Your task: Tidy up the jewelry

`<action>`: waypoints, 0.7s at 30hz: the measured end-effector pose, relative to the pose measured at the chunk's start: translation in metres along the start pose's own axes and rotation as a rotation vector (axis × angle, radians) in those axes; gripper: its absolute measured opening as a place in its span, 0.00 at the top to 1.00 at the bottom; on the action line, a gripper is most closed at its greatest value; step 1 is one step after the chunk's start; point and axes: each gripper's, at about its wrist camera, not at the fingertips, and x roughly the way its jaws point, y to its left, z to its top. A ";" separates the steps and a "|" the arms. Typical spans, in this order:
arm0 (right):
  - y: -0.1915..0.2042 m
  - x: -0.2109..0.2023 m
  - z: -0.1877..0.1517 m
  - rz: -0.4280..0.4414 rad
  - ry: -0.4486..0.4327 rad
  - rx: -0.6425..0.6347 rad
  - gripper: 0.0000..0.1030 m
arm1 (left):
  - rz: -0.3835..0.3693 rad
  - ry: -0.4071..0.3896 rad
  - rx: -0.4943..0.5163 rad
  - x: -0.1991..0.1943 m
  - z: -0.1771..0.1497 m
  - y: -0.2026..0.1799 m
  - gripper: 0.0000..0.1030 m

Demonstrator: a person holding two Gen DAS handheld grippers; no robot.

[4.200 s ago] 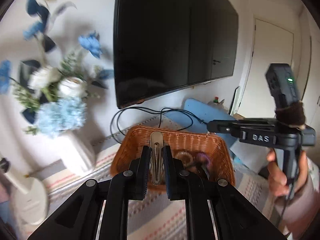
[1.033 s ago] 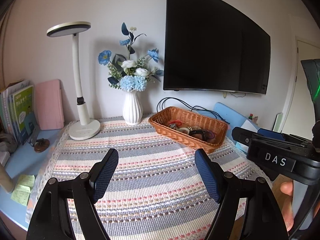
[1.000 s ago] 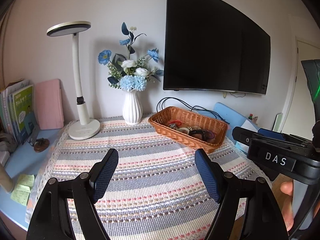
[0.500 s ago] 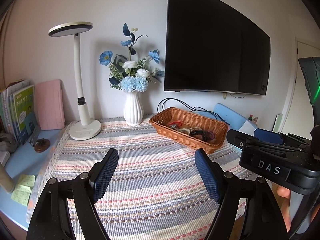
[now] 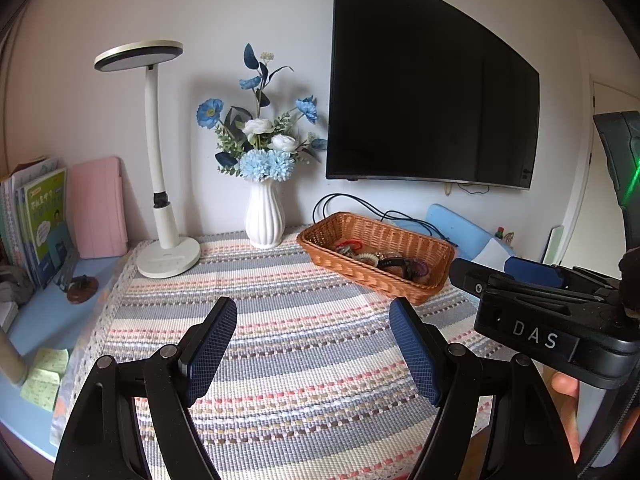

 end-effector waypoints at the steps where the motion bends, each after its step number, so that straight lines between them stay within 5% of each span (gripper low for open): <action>1: 0.000 0.000 0.000 -0.002 0.000 0.002 0.34 | 0.000 0.001 0.000 0.000 0.000 0.000 0.23; 21: 0.000 0.000 -0.001 0.003 0.002 0.006 0.34 | 0.000 0.006 0.003 0.001 -0.001 -0.004 0.23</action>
